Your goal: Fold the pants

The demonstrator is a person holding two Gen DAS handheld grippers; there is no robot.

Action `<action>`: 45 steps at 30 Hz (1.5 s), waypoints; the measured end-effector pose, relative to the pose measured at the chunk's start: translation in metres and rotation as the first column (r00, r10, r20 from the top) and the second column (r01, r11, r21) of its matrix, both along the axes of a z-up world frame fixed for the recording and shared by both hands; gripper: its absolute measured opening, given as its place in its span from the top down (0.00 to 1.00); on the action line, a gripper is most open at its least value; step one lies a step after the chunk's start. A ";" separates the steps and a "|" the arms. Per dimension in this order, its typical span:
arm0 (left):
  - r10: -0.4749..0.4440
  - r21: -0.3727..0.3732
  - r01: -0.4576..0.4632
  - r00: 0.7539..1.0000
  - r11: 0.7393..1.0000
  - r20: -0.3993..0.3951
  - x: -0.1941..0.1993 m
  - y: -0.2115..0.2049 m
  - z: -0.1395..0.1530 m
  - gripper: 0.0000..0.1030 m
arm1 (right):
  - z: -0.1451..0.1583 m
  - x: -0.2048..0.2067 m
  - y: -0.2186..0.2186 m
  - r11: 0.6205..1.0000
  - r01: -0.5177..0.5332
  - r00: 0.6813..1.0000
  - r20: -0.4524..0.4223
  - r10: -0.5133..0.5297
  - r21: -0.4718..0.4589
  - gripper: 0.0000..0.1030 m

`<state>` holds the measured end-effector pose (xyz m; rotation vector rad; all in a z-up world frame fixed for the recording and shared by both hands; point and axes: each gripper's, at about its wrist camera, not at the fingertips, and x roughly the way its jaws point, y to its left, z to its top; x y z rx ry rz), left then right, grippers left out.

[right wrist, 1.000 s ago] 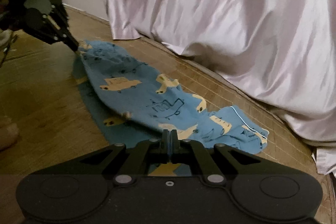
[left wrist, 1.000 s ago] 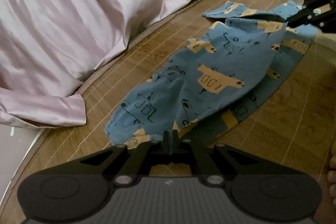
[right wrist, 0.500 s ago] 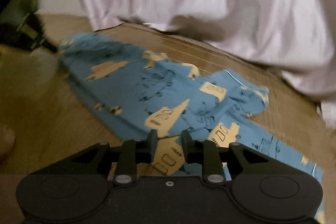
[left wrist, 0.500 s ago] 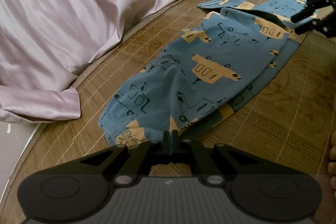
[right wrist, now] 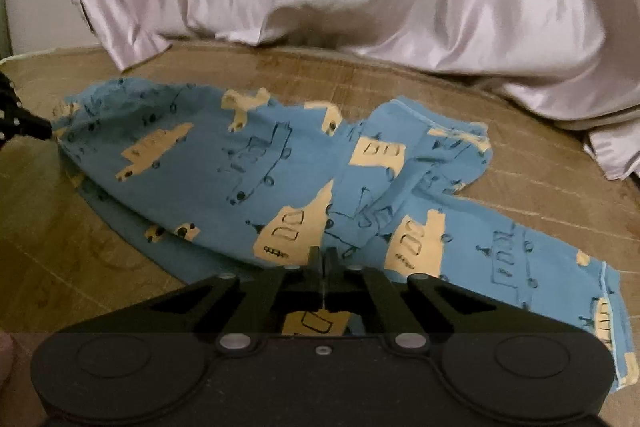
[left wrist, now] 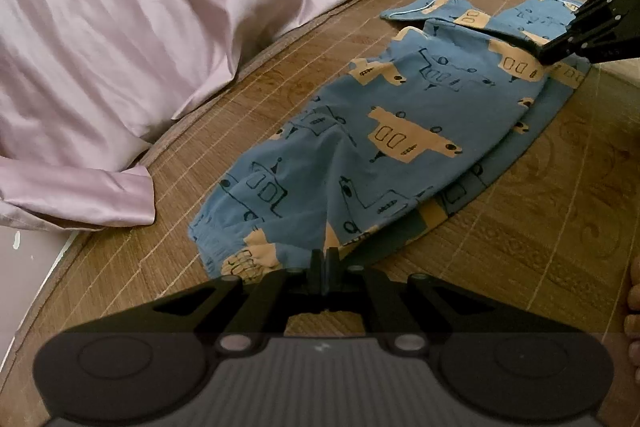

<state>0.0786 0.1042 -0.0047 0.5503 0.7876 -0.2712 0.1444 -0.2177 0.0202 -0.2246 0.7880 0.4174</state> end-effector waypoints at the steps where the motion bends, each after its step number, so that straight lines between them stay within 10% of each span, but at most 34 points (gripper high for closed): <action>1: 0.000 -0.003 0.000 1.000 1.000 0.002 0.000 0.000 0.001 1.00 | 0.006 -0.003 -0.003 1.000 0.004 1.000 0.003 -0.004 0.014 1.00; 17: -0.029 -0.006 0.029 0.996 1.000 -0.082 0.002 0.009 -0.012 1.00 | -0.005 -0.024 0.002 0.998 -0.048 0.990 -0.136 0.041 -0.050 0.96; 22: -0.024 -0.087 0.015 0.995 0.996 -0.095 0.003 0.009 -0.003 0.89 | 0.011 -0.026 -0.016 1.000 -0.008 0.992 -0.125 0.009 0.009 0.68; 25: -0.019 -0.191 0.006 0.998 0.982 -0.063 0.002 -0.002 0.015 0.61 | 0.027 -0.025 -0.039 0.999 0.032 0.995 -0.090 -0.030 0.024 0.37; 28: -0.060 -0.326 0.044 0.998 0.944 -0.037 0.006 -0.027 0.029 0.34 | 0.041 -0.013 -0.064 0.999 0.031 0.997 -0.071 -0.028 0.040 0.23; 32: -0.151 -0.471 0.112 0.987 0.875 -0.045 0.024 -0.071 0.028 0.29 | 0.057 0.021 -0.084 1.000 0.008 0.999 -0.054 -0.006 0.026 0.12; 40: -0.192 -0.698 0.075 0.977 0.712 -0.090 0.062 -0.143 -0.003 0.35 | 0.069 0.116 -0.065 0.995 -0.096 0.987 -0.124 0.100 0.042 0.12; 45: -0.227 -0.735 0.013 0.955 0.678 -0.192 0.084 -0.160 -0.018 0.59 | 0.061 0.158 -0.026 0.987 -0.160 0.967 -0.196 0.163 0.032 0.22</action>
